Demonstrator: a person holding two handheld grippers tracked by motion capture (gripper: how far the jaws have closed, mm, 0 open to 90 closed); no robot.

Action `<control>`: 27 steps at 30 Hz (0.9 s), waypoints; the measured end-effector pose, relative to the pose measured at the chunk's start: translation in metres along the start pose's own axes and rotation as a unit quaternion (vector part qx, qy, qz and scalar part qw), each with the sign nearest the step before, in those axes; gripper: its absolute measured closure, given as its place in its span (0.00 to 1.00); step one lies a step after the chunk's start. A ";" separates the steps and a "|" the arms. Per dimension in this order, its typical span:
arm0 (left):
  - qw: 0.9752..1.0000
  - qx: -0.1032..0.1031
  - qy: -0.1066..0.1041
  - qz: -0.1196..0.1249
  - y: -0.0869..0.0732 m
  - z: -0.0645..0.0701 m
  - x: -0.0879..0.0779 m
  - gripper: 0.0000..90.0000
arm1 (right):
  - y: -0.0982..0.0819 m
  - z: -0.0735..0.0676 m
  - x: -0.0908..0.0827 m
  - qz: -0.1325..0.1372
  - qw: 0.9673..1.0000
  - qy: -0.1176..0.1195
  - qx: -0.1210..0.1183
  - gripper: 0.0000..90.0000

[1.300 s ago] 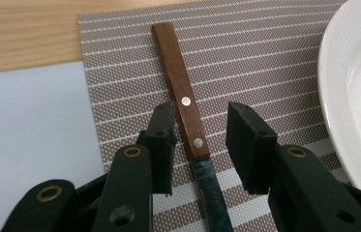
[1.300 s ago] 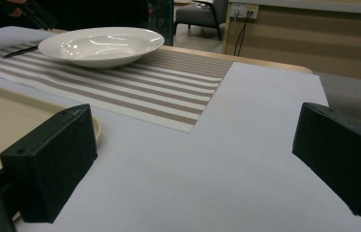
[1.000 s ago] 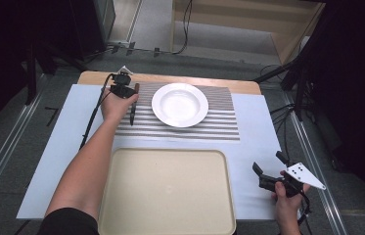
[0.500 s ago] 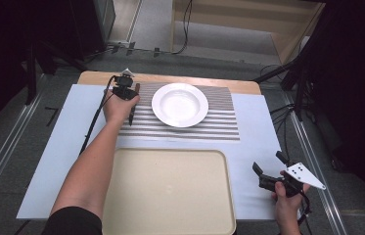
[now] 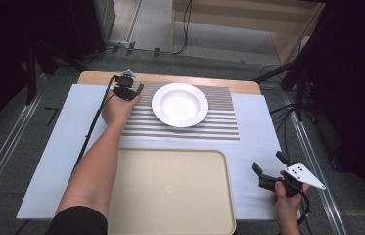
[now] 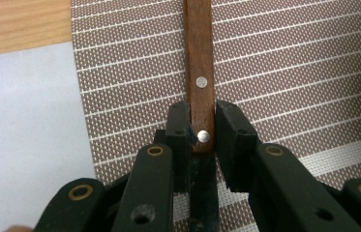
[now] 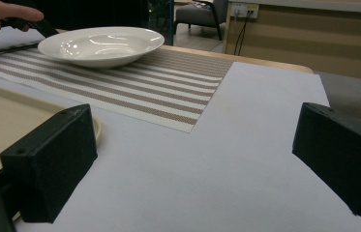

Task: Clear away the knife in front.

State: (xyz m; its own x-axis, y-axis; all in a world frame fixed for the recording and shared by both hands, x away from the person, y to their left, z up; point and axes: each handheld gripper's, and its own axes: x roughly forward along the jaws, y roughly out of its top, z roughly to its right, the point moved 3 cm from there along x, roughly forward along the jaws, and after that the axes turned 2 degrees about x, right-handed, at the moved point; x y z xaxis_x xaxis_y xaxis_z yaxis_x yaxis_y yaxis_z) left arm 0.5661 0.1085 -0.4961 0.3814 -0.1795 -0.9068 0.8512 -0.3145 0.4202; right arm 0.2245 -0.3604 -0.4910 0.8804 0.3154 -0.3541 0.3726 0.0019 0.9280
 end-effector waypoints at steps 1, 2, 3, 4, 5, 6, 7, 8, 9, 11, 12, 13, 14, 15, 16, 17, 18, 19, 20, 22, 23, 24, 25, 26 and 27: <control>1.000 0.000 0.000 0.000 0.000 0.000 0.000 0.86 | 0.000 0.000 0.000 0.000 1.000 0.000 0.000 0.01; 1.000 0.001 -0.005 -0.001 0.000 -0.001 0.000 0.86 | 0.000 0.000 0.000 0.000 1.000 0.000 -0.001 0.01; 1.000 -0.002 -0.010 0.000 0.000 -0.002 0.000 0.86 | 0.000 0.000 0.000 0.000 1.000 0.000 0.001 0.01; 1.000 -0.006 -0.015 0.000 0.000 -0.004 0.000 0.86 | 0.000 0.000 0.000 0.001 1.000 0.000 0.001 0.01; 1.000 -0.006 -0.017 -0.001 0.000 -0.004 -0.001 0.86 | 0.000 0.000 0.000 0.000 1.000 0.000 0.001 0.01; 1.000 -0.005 -0.019 0.000 0.000 -0.004 -0.001 0.86 | 0.000 0.000 0.000 0.000 1.000 0.000 0.001 0.01; 1.000 -0.005 -0.022 0.001 0.000 -0.005 -0.001 0.86 | 0.000 0.000 0.000 0.001 1.000 0.000 0.003 0.01; 1.000 -0.005 -0.023 -0.001 0.000 -0.005 -0.001 0.86 | 0.000 0.000 0.000 0.001 1.000 0.000 0.003 0.01; 1.000 -0.007 -0.026 -0.001 0.000 -0.006 -0.002 0.86 | 0.000 0.000 0.000 0.001 1.000 0.000 0.002 0.01; 1.000 -0.008 -0.027 -0.004 -0.001 -0.008 -0.003 0.86 | 0.000 0.000 0.000 0.001 1.000 0.001 0.003 0.01; 1.000 -0.008 -0.027 -0.004 -0.001 -0.008 -0.003 0.86 | 0.000 0.000 0.000 0.001 1.000 0.001 0.003 0.01; 1.000 -0.004 -0.023 -0.007 -0.002 -0.008 -0.005 0.86 | 0.000 0.000 0.000 0.001 1.000 0.000 0.003 0.01; 1.000 -0.004 -0.023 -0.007 -0.002 -0.008 -0.005 0.86 | 0.000 0.000 0.000 0.001 1.000 0.000 0.003 0.01; 1.000 -0.001 -0.022 -0.007 -0.002 -0.009 -0.006 0.86 | 0.000 0.000 0.000 0.001 1.000 0.000 0.003 0.01; 1.000 -0.001 -0.024 -0.005 -0.002 -0.010 -0.008 0.86 | 0.000 0.001 0.000 0.002 1.000 0.000 0.002 0.01; 1.000 0.001 -0.027 -0.004 -0.002 -0.010 -0.012 0.86 | 0.000 0.000 0.000 0.002 1.000 0.000 0.002 0.01; 1.000 0.005 -0.027 -0.002 -0.001 -0.010 -0.014 0.86 | 0.000 0.000 0.000 0.002 1.000 0.000 0.003 0.01; 1.000 0.008 -0.029 0.001 -0.001 -0.010 -0.017 0.86 | 0.000 0.000 0.000 0.001 1.000 0.000 0.002 0.01; 1.000 0.008 -0.029 0.001 -0.001 -0.010 -0.017 0.86 | 0.000 0.000 0.000 0.001 1.000 0.000 0.002 0.01; 1.000 0.010 -0.028 0.006 0.001 -0.011 -0.022 0.86 | 0.000 0.000 0.000 0.001 1.000 -0.001 0.003 0.01; 0.999 0.009 -0.030 0.008 0.001 -0.011 -0.024 0.86 | 0.000 0.000 0.000 0.001 1.000 -0.001 0.003 0.01; 0.999 0.009 -0.031 0.010 0.001 -0.011 -0.025 0.86 | 0.000 0.000 0.000 0.001 1.000 -0.001 0.003 0.01; 0.999 0.011 -0.030 0.011 0.001 -0.012 -0.027 0.86 | 0.000 0.000 0.000 0.001 1.000 -0.001 0.003 0.01; 0.999 0.012 -0.029 0.013 0.001 -0.012 -0.031 0.86 | 0.000 0.000 0.000 0.001 1.000 -0.002 0.003 0.01; 0.999 0.014 -0.032 0.013 0.001 -0.012 -0.032 0.86 | 0.000 0.000 0.000 0.000 1.000 -0.001 0.001 0.01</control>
State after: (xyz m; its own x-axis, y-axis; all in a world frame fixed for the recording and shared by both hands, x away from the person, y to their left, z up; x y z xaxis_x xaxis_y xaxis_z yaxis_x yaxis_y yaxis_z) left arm 0.5594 0.1254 -0.4667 0.3780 -0.2467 -0.8923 0.8306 -0.3353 0.4446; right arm 0.2243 -0.3605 -0.4910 0.8814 0.3130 -0.3538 0.3729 -0.0010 0.9279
